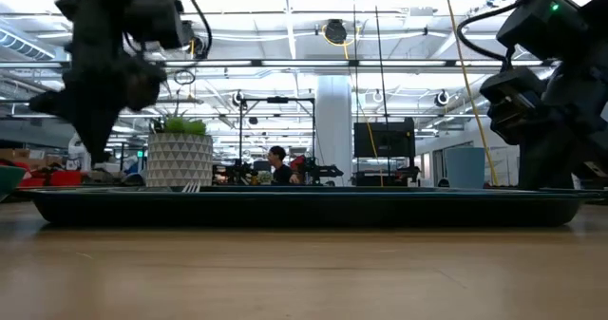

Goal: Pick and place plate/cup/fork/spoon on tray
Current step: Put the green plate to the middle of the dark green serving tray

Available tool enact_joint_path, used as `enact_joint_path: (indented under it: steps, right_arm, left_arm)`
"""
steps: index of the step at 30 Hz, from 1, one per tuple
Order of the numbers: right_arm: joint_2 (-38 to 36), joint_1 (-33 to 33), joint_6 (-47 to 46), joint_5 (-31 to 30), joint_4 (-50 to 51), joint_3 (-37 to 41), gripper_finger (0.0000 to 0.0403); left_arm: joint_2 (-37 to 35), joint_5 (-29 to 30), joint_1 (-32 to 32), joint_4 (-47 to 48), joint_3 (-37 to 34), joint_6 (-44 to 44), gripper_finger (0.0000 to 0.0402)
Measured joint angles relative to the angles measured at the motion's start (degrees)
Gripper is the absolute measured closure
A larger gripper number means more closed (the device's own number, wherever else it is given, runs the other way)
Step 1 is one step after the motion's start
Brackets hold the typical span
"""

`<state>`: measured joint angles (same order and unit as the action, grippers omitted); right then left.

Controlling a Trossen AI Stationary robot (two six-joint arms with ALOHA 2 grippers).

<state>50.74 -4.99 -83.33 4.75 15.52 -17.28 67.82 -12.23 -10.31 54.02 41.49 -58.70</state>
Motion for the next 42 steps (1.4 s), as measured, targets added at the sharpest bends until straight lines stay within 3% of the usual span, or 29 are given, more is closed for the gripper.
enact_joint_path:
  steps: [6, 11, 17, 20, 25, 29, 32, 37, 42]
  right_arm:
    - [-2.57, 0.00, 4.21, 1.51, 1.29, 0.00, 0.0403]
    - [-3.52, 0.00, 6.03, 1.45, 1.67, 0.00, 0.0403]
    - [-3.50, 0.00, 6.17, 1.34, 1.72, 0.00, 0.0403]
    - [-3.50, 0.00, 6.12, 1.36, 1.45, 0.00, 0.0403]
    - [-3.50, 0.00, 5.99, 1.36, 1.46, 0.00, 0.0403]
    - [-3.50, 0.00, 4.67, 1.36, 1.19, 0.02, 0.0403]
    - [-3.50, 0.00, 4.07, 1.36, -0.37, 0.02, 0.0403]
    - [-3.49, 0.00, 2.58, 1.35, -1.12, 0.02, 0.0403]
    - [-3.49, 0.00, 1.54, 1.36, -1.12, 0.02, 0.0403]
  left_arm:
    - [-7.94, -3.07, 6.63, 7.09, 3.41, 7.22, 0.0387]
    - [-9.91, -5.29, 16.08, 9.73, 4.24, 13.33, 0.0387]
    - [-7.72, -0.78, 28.95, 9.93, 4.07, 24.46, 0.0372]
    - [-5.64, 1.15, 32.16, 10.72, 4.07, 27.38, 0.0332]
    - [-2.73, 6.07, 34.93, 15.04, 3.82, 28.81, 0.0225]
    - [-2.31, 5.87, 36.00, 11.81, 1.32, 29.48, 0.0151]
    - [-2.33, 4.12, 36.23, 8.24, -1.11, 28.07, 0.0125]
    - [-2.33, 2.37, 36.20, 3.91, -4.56, 25.11, 0.0132]
    - [-2.33, -3.09, 36.20, -2.88, -9.27, 21.53, 0.0215]
